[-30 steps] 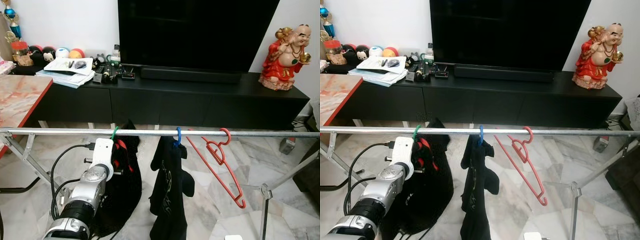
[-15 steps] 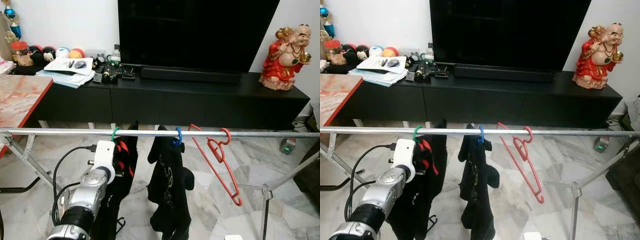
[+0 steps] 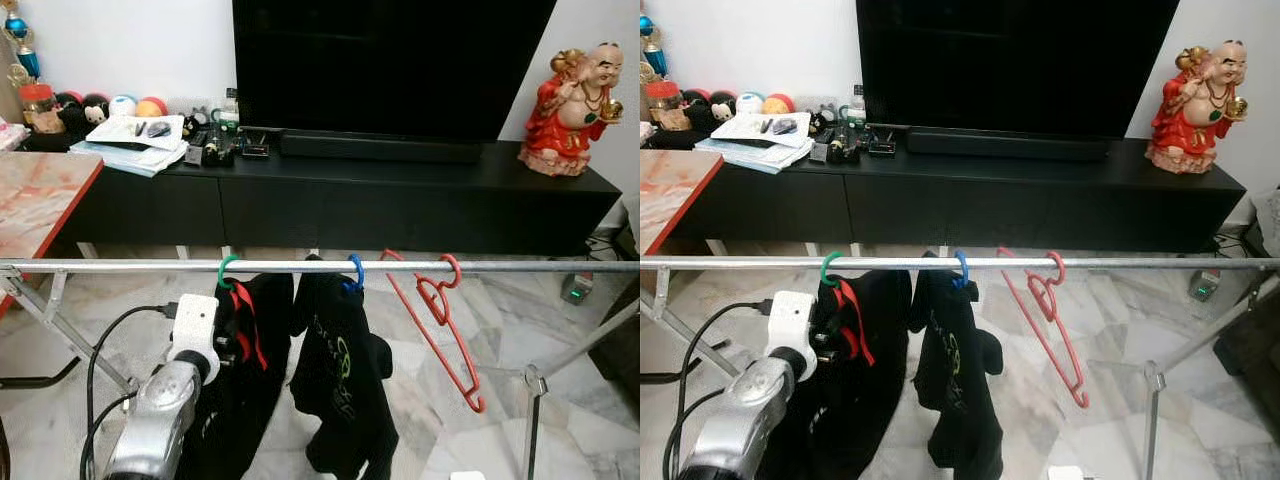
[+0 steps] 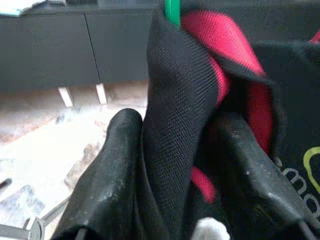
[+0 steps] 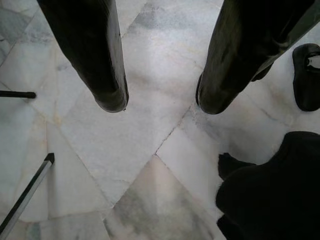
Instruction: Hang hanger
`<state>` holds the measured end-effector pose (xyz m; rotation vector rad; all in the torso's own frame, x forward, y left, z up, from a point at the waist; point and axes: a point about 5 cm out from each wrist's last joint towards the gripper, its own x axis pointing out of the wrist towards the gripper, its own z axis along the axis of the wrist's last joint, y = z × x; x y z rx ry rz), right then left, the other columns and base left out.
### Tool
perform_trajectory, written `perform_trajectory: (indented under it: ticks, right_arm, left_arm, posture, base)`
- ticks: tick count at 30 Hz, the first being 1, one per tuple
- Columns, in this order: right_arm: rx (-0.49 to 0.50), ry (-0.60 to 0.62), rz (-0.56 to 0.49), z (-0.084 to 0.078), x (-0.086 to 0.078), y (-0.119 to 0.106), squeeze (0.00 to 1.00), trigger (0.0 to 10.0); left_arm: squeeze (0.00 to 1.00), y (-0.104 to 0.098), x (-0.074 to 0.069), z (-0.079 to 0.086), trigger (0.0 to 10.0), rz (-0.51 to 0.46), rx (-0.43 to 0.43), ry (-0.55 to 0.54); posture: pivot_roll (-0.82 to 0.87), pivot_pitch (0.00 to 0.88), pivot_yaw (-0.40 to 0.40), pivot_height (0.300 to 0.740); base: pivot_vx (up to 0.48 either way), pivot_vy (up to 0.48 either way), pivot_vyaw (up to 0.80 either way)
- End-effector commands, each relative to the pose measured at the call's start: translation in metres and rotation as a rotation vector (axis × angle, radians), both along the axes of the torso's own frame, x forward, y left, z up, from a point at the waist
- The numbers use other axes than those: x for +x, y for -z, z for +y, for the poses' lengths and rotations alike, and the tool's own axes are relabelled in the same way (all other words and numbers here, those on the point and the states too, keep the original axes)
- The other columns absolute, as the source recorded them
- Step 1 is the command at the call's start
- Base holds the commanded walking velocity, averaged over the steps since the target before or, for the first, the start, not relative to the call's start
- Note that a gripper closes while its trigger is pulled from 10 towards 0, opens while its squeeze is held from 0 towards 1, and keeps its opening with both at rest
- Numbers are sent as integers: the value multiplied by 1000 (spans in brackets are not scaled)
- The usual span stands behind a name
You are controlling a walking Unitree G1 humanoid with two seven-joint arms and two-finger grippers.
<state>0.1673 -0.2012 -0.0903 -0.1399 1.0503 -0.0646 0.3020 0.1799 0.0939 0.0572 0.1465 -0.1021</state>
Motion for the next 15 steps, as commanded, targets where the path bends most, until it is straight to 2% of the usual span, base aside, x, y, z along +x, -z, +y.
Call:
perform_trajectory:
  ticks: [1, 5, 6, 7, 8, 9, 10, 11, 13, 15]
  right_arm:
    - [-6, 14, 3, -3, -2, 0, 0, 10000]
    - [-6, 19, 4, -3, -3, 1, 0, 10000]
    - [-6, 20, 3, -3, -4, 1, 0, 10000]
    - [-4, 20, 3, -2, -4, 1, 0, 10000]
    - [-4, 20, 3, -2, -4, 1, 0, 10000]
    - [-2, 21, 2, -2, -3, 1, 0, 10000]
    - [-1, 22, 2, -1, -3, 1, 0, 10000]
    - [-1, 22, 2, -1, -3, 1, 0, 10000]
    - [3, 28, -1, 0, -3, 1, 0, 10000]
    - [4, 29, -2, 0, -2, 1, 0, 10000]
  left_arm:
    - [1000, -10, -8, -4, 10000, -56, -17, 28]
    - [1000, -12, -24, 3, 10000, -98, -19, 30]
    - [929, -12, -28, 5, 10000, -98, -16, 30]
    - [718, -11, -34, 7, 10000, -99, 0, 42]
    - [718, -11, -34, 7, 10000, -99, 0, 42]
    - [51, -7, -42, 13, 10000, -95, 5, 42]
    - [0, -4, -45, 16, 10000, -86, 7, 27]
    - [0, -4, -45, 16, 10000, -86, 7, 27]
    - [0, 9, -57, 33, 10000, -46, 34, -37]
    - [0, 13, -60, 38, 10000, -34, 41, -55]
  posture:
    - [108, 0, -59, 740]
    - [115, 0, -54, 740]
    - [117, 0, -54, 740]
    - [119, 0, -54, 740]
    - [119, 0, -54, 740]
    - [130, 0, -52, 740]
    - [131, 0, -53, 740]
    - [131, 0, -53, 740]
    - [138, 0, -53, 740]
    - [140, 0, -52, 740]
  base:
    - [0, 0, 0]
    - [0, 0, 0]
    - [0, 0, 0]
    - [0, 0, 0]
    - [0, 0, 0]
    - [0, 0, 0]
    - [0, 0, 0]
    - [0, 0, 0]
    - [0, 0, 0]
    - [0, 0, 0]
